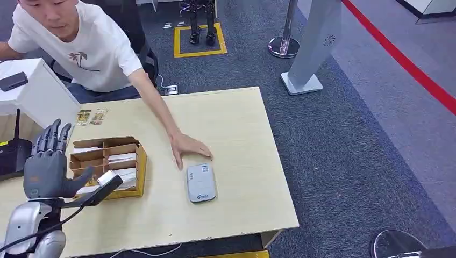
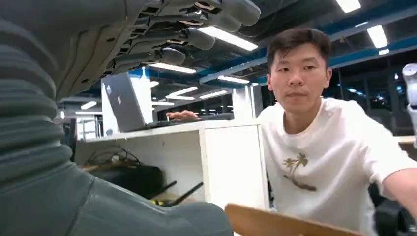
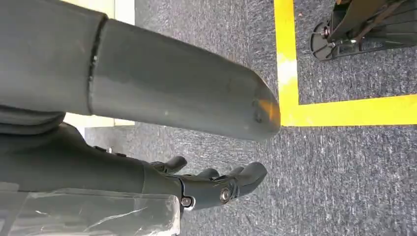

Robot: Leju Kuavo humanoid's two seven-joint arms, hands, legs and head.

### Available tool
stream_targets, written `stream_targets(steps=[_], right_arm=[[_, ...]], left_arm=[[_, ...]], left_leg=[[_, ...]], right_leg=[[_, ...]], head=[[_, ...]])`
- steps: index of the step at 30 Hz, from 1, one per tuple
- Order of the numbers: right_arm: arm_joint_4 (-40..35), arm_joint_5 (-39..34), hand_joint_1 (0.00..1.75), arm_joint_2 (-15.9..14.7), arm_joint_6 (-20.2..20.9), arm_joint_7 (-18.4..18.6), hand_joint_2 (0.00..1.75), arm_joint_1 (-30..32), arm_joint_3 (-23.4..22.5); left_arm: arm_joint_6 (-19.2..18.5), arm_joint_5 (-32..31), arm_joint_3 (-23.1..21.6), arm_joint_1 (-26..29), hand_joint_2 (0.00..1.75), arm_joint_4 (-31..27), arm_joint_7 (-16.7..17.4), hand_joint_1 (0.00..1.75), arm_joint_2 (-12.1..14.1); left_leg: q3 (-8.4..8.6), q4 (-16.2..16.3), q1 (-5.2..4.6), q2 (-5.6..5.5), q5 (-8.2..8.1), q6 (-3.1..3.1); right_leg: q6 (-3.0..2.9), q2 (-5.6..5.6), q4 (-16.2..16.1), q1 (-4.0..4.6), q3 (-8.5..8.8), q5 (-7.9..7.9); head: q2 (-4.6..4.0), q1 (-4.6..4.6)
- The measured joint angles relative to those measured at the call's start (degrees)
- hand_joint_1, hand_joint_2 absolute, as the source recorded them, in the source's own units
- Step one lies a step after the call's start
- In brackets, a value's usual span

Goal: Pass the card to the sensor for recognition and then transmit it.

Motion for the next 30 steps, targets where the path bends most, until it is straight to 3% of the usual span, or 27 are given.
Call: stream_targets(steps=[5,13,21,30], right_arm=[[0.0,-0.5,0.00,0.0,-0.3,-0.2,1.75,0.0,0.0],[0.0,-1.0,0.00,0.0,-0.7,-0.3,1.75,0.1,0.0],[0.0,-2.0,0.00,0.1,-0.7,-0.2,1.75,0.1,0.0],[0.0,-2.2,0.00,0.1,-0.7,0.1,1.75,0.1,0.0]], left_arm=[[4.9,-2.0,-0.7,5.4,1.75,-2.8,-0.2,0.00,-3.5],[6.6,-2.4,-0.7,10.7,1.75,-4.2,0.4,0.00,-7.3],[3.4,-5.6,-0.7,14.4,1.75,-4.3,5.5,0.00,-8.5],[0.6,-6.4,-0.7,14.6,1.75,-3.1,7.5,0.00,-9.0]], left_leg=[[0.00,0.0,0.00,0.00,-0.01,0.02],[0.01,0.0,0.01,-0.03,-0.01,0.02],[0.00,0.0,0.01,-0.04,-0.01,0.02],[0.00,0.0,0.01,-0.05,-0.01,0.03]], right_leg=[[0.00,-0.01,0.0,0.00,0.01,0.00],[0.00,-0.03,0.0,0.00,0.03,0.00],[0.01,-0.05,0.0,0.01,0.03,-0.01],[0.01,-0.05,0.0,0.01,0.03,0.00]], head=[[0.00,-0.02],[0.00,0.00],[0.00,0.00],[0.00,0.00]])
